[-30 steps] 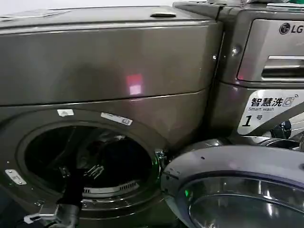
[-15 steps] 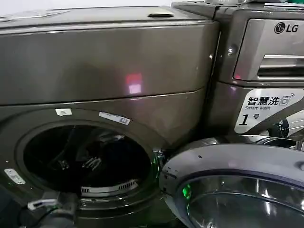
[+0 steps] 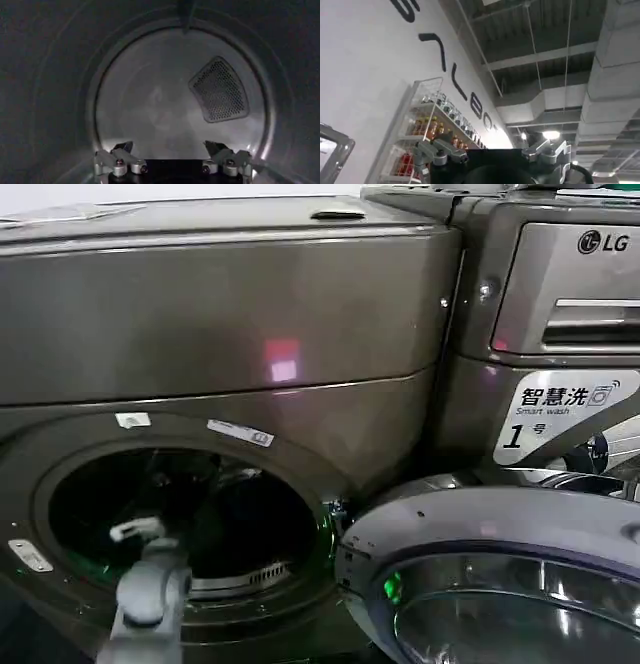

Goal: Grasp the clothes from the dryer.

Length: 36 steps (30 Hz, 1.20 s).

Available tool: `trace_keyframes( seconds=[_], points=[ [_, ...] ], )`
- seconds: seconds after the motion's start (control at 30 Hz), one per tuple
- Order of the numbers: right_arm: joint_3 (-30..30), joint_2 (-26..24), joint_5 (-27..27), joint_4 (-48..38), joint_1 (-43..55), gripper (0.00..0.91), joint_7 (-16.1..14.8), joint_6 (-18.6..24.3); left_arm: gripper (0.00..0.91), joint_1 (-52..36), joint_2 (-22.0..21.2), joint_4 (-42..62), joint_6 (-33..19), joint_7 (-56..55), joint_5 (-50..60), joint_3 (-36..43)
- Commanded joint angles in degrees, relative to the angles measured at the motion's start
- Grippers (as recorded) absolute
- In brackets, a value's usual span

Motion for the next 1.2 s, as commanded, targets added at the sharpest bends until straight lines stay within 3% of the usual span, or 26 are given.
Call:
trace_keyframes(
  seconds=[0.03,0.17,0.33,0.43,0.57,0.67,0.83,1.2],
  points=[
    [0.23,0.09,0.06,0.12,-0.03,0.907,-0.03,0.03,0.907,-19.50,-0.20,24.21,-2.98,-0.13,1.11,2.96],
    [0.60,0.24,0.45,0.14,-0.16,0.907,-0.06,0.18,0.907,-25.59,-0.82,34.85,-4.77,-0.07,3.61,3.20],
    [0.90,0.32,0.84,-0.38,-0.44,0.907,-0.13,0.38,0.907,-33.07,0.18,44.46,-1.49,3.06,4.60,6.12],
    [0.99,0.84,1.15,-0.26,-0.47,0.907,-0.20,0.37,0.907,-38.01,2.57,50.32,2.28,10.05,10.01,9.93],
    [1.00,1.28,1.20,-0.40,-0.31,0.907,-0.33,0.59,0.907,-42.60,6.93,55.72,2.59,18.55,12.79,16.52],
    [0.60,1.43,1.23,-0.04,0.05,0.907,-0.35,0.59,0.907,-45.05,10.77,58.27,-0.33,28.72,12.77,23.23],
    [0.52,1.74,1.22,-0.16,0.25,0.907,-0.37,0.71,0.907,-49.56,13.64,65.78,-6.68,39.33,17.73,33.91],
    [1.18,1.70,1.01,-1.07,0.28,0.907,-0.50,1.10,0.907,-59.57,12.32,76.55,-23.61,57.11,38.50,43.93]
  ],
)
